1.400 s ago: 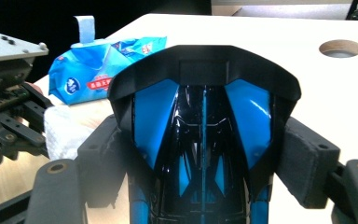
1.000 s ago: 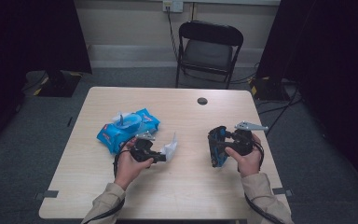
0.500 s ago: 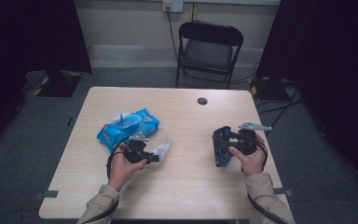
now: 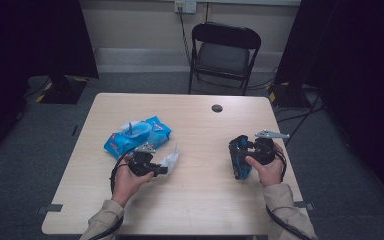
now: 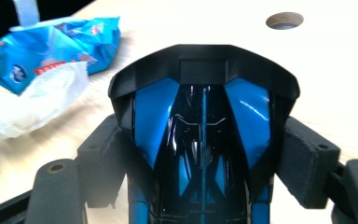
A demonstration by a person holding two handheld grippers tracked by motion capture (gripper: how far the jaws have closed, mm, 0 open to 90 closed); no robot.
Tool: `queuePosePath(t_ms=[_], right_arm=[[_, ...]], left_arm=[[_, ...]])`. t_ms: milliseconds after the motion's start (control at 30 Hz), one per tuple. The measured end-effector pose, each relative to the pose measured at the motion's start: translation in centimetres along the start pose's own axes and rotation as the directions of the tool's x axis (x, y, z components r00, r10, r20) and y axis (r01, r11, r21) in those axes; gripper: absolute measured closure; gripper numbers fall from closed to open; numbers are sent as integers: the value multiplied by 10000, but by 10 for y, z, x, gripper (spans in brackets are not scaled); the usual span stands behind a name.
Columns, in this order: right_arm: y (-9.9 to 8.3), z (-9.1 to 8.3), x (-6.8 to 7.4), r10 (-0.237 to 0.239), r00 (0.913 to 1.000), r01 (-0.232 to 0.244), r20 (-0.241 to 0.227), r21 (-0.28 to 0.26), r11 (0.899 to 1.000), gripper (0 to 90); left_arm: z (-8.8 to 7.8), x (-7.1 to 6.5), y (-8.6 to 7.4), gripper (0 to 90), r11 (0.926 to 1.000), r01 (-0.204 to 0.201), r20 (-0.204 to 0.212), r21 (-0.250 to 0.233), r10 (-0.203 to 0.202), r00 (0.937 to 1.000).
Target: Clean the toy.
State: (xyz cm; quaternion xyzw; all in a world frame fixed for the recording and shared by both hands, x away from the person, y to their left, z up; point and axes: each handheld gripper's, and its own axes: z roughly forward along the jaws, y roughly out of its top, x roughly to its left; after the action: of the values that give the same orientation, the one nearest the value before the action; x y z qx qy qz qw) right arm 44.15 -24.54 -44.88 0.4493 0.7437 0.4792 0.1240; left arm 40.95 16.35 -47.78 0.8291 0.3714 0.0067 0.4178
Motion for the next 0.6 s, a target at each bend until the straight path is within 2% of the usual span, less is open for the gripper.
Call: queuePosePath(t_ms=[67, 200, 333, 600], right_arm=[[0, 2, -1, 32, 10000, -32, 29, 18, 10000, 254], [1, 10, -2, -147, 9991, 142, 394, 125, 9998, 254], [2, 23, -3, -357, 9970, 326, 683, 460, 9984, 254], [3, 39, -6, -385, 9943, 305, 995, 802, 9963, 254]], left_arm=[[-1, 1, -2, 831, 10000, -7, -36, 38, 7, 10000], [-3, 4, -5, 830, 10000, 52, -114, 68, -52, 9999], [-4, 6, -6, 830, 10000, 58, -220, 58, -57, 9997], [-2, 10, -11, 829, 9997, 98, -277, 203, -93, 9996]])
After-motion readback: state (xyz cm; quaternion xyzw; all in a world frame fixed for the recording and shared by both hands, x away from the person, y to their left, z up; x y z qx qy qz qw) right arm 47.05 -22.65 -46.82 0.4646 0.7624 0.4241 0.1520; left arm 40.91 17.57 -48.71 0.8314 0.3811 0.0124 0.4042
